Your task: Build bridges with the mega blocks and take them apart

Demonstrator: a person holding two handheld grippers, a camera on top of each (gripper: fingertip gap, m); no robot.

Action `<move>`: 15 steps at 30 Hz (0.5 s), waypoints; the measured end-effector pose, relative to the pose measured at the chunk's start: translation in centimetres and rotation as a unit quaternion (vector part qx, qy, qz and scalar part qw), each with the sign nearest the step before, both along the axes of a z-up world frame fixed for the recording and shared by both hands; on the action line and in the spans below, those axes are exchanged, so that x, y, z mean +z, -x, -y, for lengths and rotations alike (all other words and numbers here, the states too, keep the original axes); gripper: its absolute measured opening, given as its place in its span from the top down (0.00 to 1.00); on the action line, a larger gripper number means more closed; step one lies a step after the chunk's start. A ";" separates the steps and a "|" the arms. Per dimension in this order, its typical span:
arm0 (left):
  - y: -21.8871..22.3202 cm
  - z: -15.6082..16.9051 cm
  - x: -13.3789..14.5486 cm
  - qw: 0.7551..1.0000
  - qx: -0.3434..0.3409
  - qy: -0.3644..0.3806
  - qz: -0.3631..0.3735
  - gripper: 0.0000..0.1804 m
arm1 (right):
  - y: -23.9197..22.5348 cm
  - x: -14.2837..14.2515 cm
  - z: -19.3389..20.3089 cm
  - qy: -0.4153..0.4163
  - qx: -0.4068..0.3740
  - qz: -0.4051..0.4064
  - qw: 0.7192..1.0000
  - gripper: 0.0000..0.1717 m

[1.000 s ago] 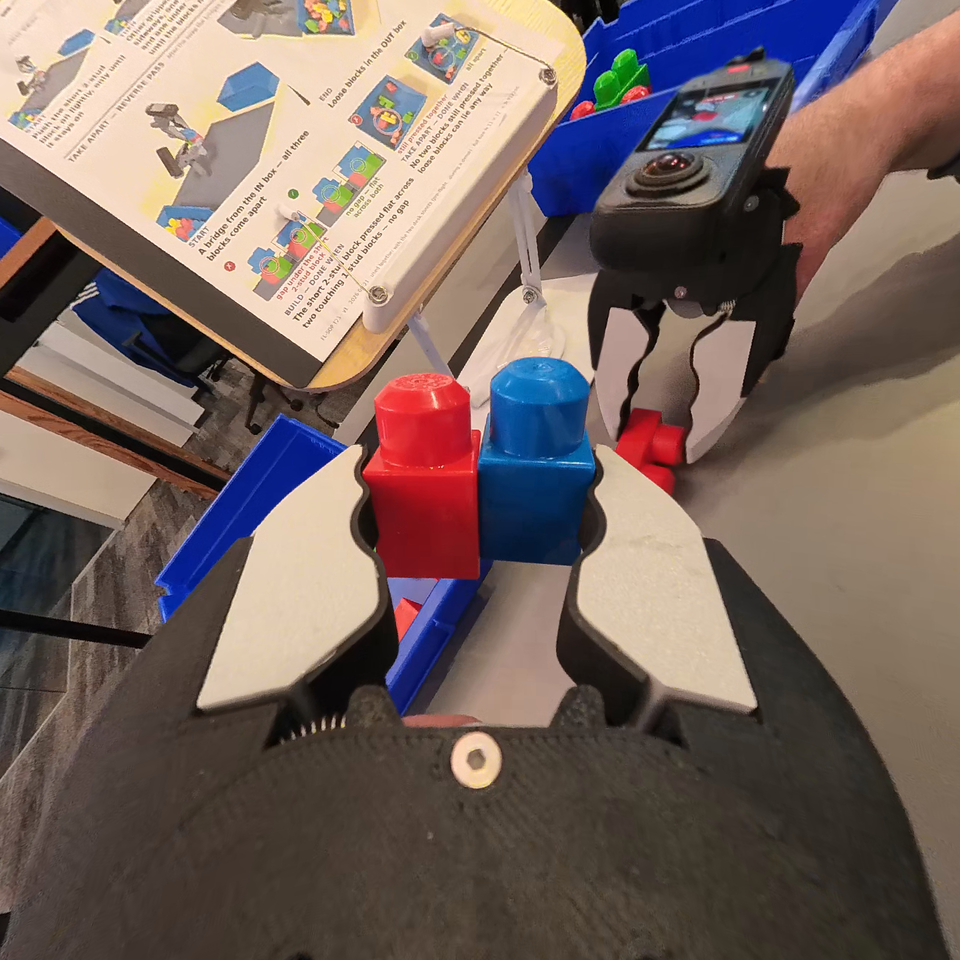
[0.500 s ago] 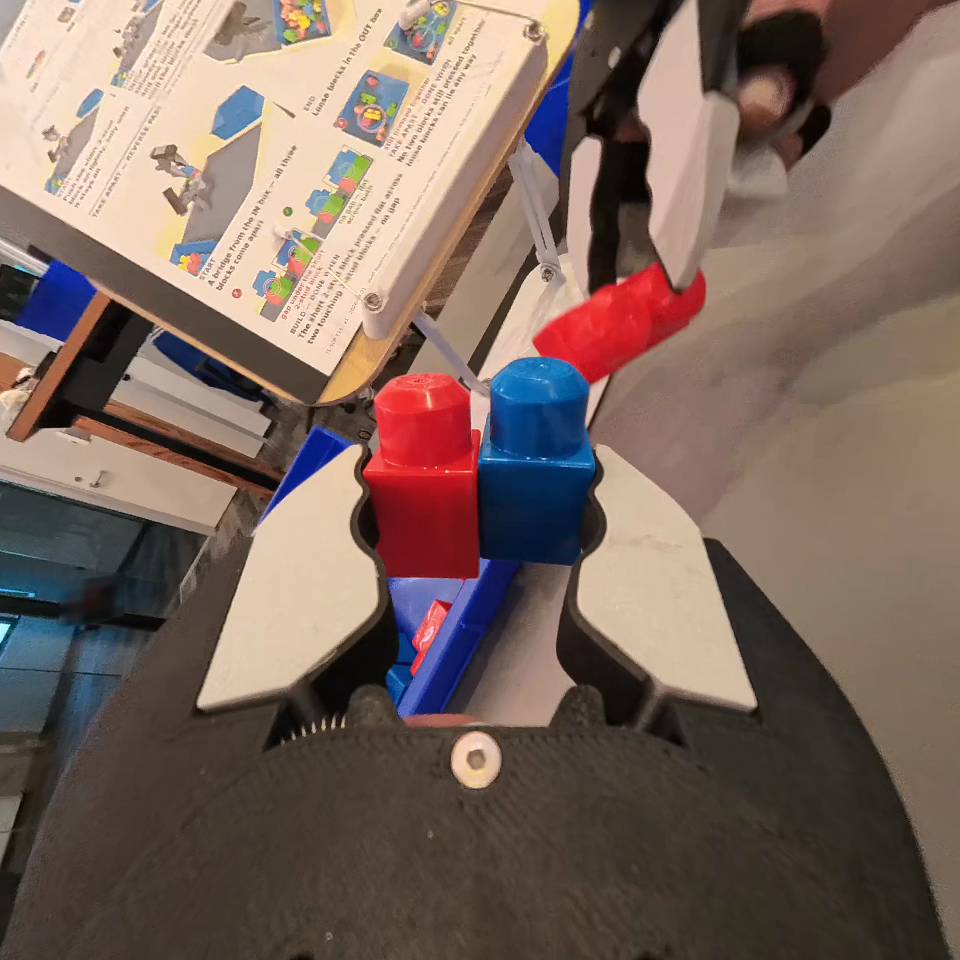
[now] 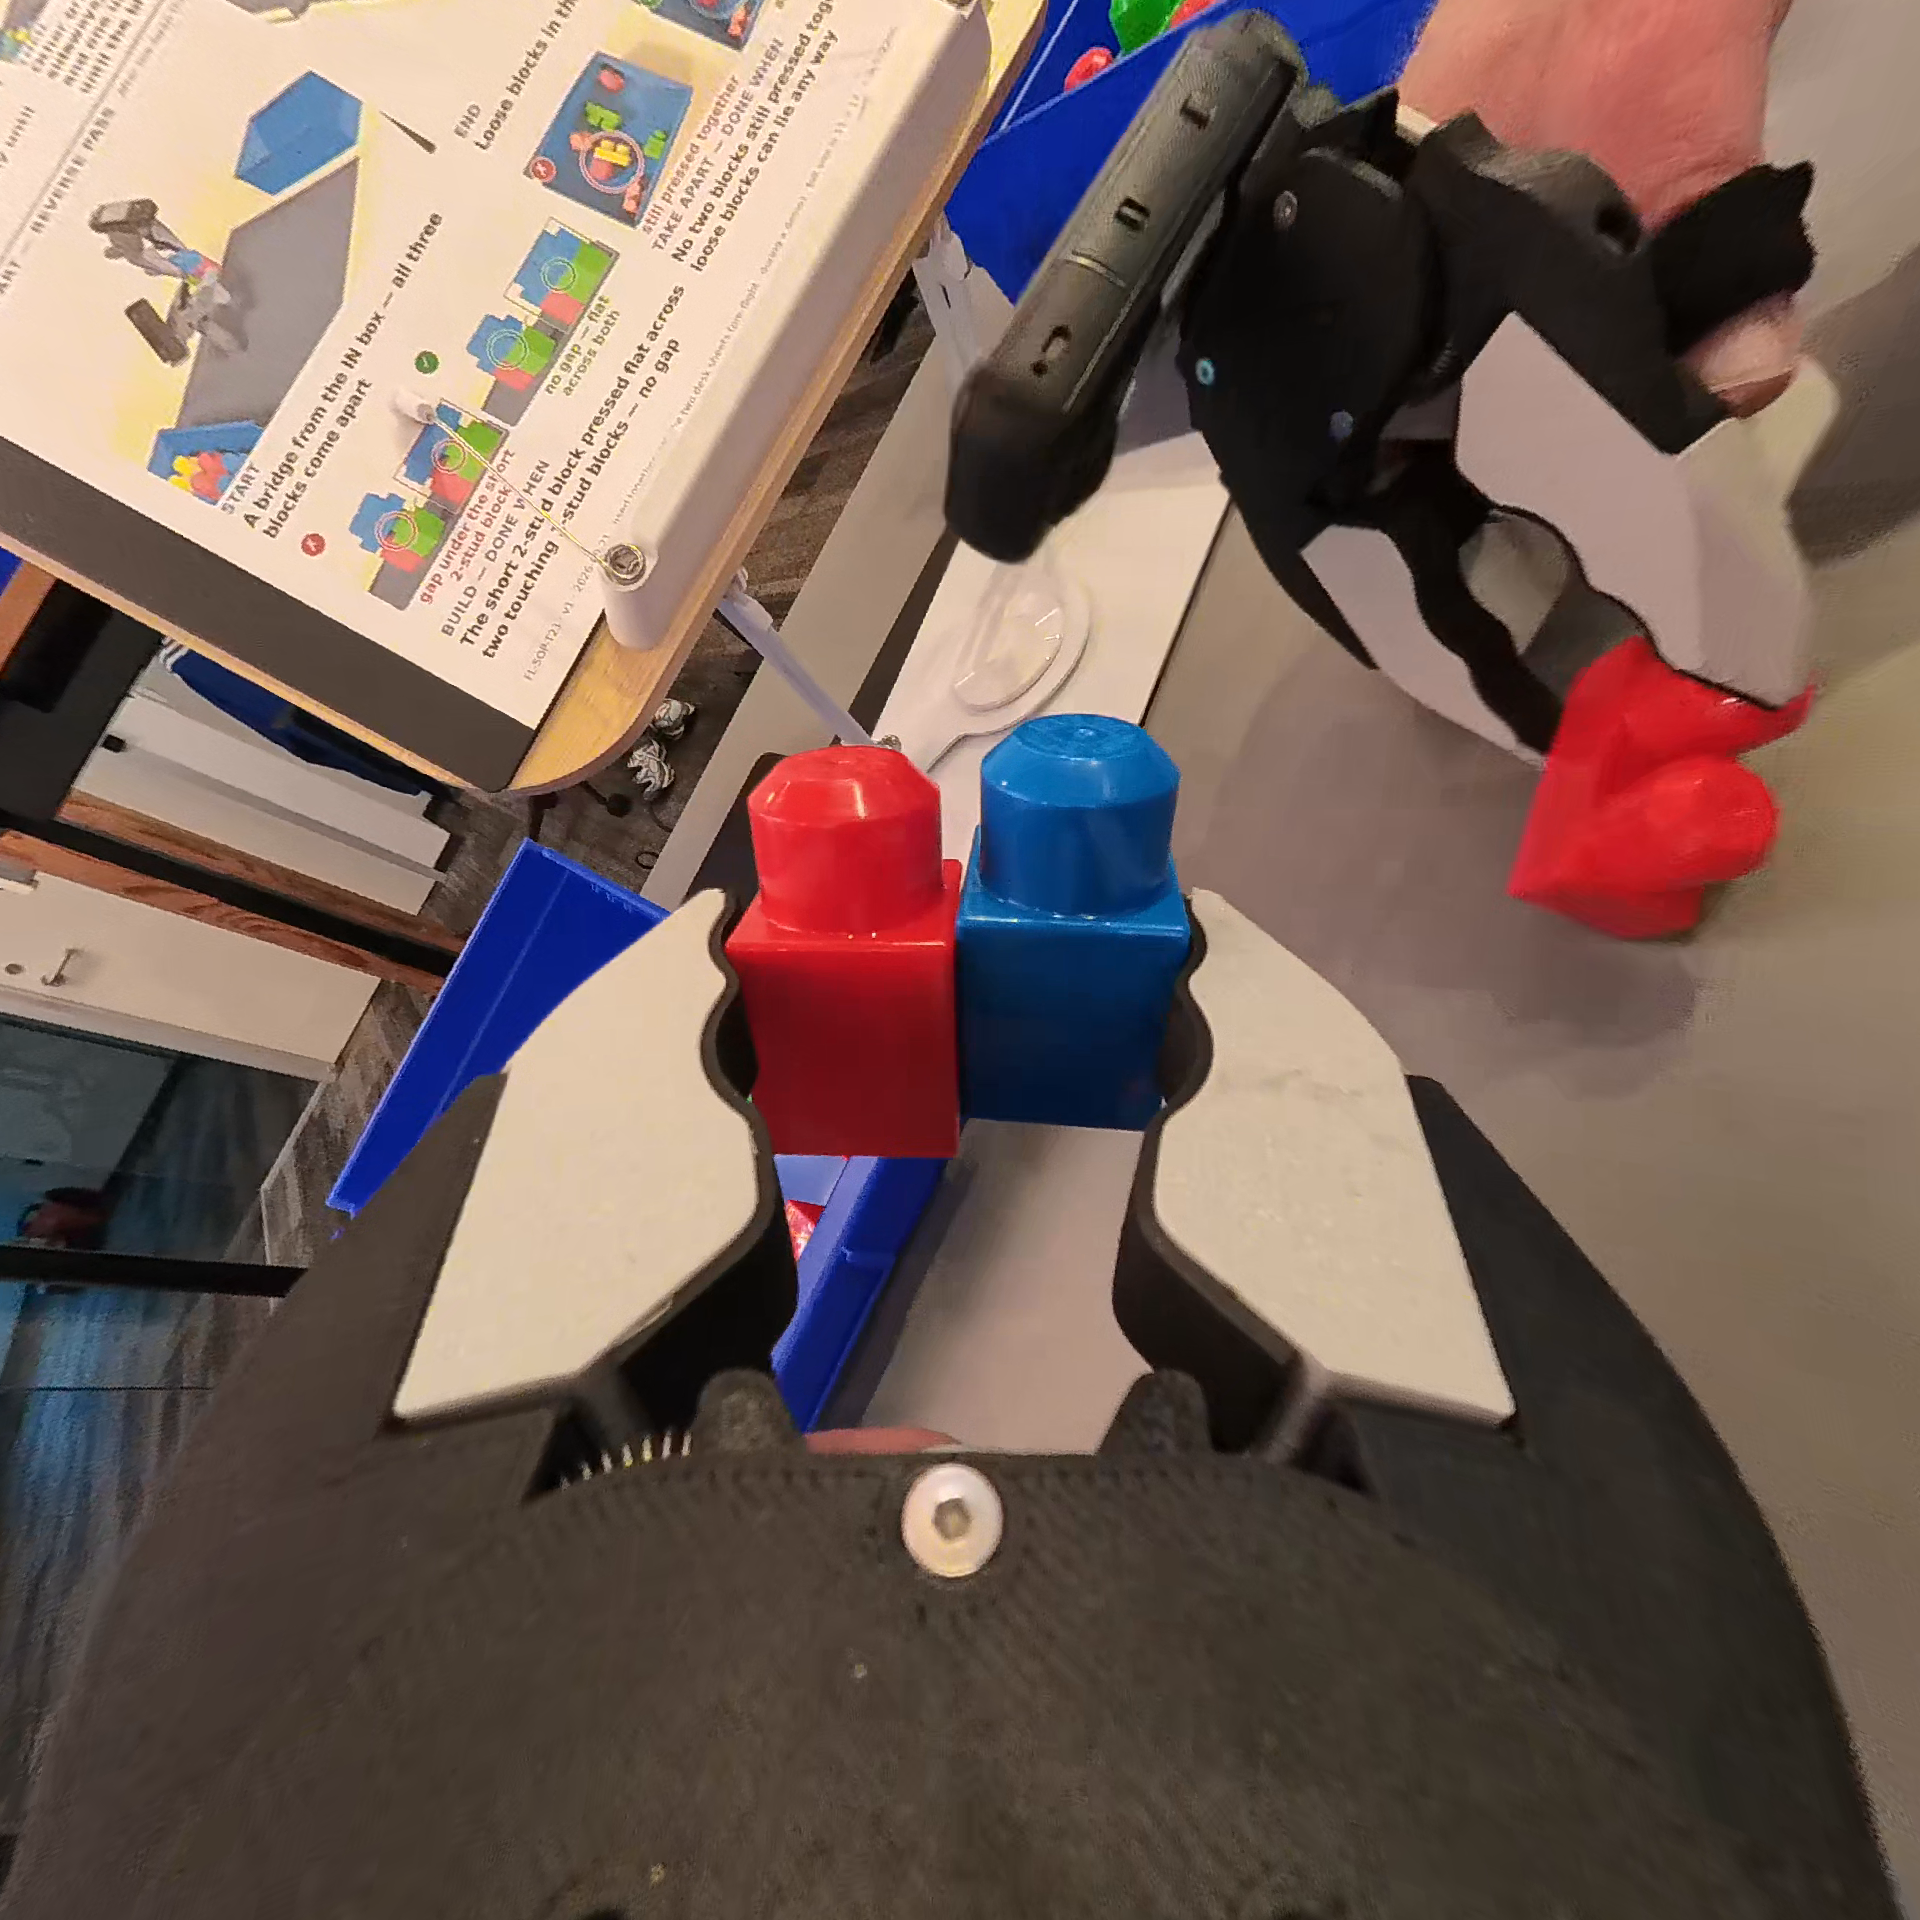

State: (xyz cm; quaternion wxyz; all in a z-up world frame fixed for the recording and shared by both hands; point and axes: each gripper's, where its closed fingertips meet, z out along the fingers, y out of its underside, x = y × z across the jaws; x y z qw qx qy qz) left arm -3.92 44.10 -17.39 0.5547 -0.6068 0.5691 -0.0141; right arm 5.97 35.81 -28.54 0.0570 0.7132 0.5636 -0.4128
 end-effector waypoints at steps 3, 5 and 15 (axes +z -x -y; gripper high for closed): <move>0.0 0.0 0.0 1.000 -0.001 0.003 0.003 0.58 | -0.5 -0.5 -1.7 -0.050 -0.023 0.016 0.998 0.69; 0.0 0.0 0.0 1.000 -0.001 0.005 0.004 0.58 | -0.5 -0.5 -2.8 -0.088 -0.037 0.012 0.995 0.59; 0.0 0.0 0.1 1.000 -0.003 0.004 0.005 0.58 | 0.3 2.2 -1.9 -0.321 0.101 -0.042 0.941 0.69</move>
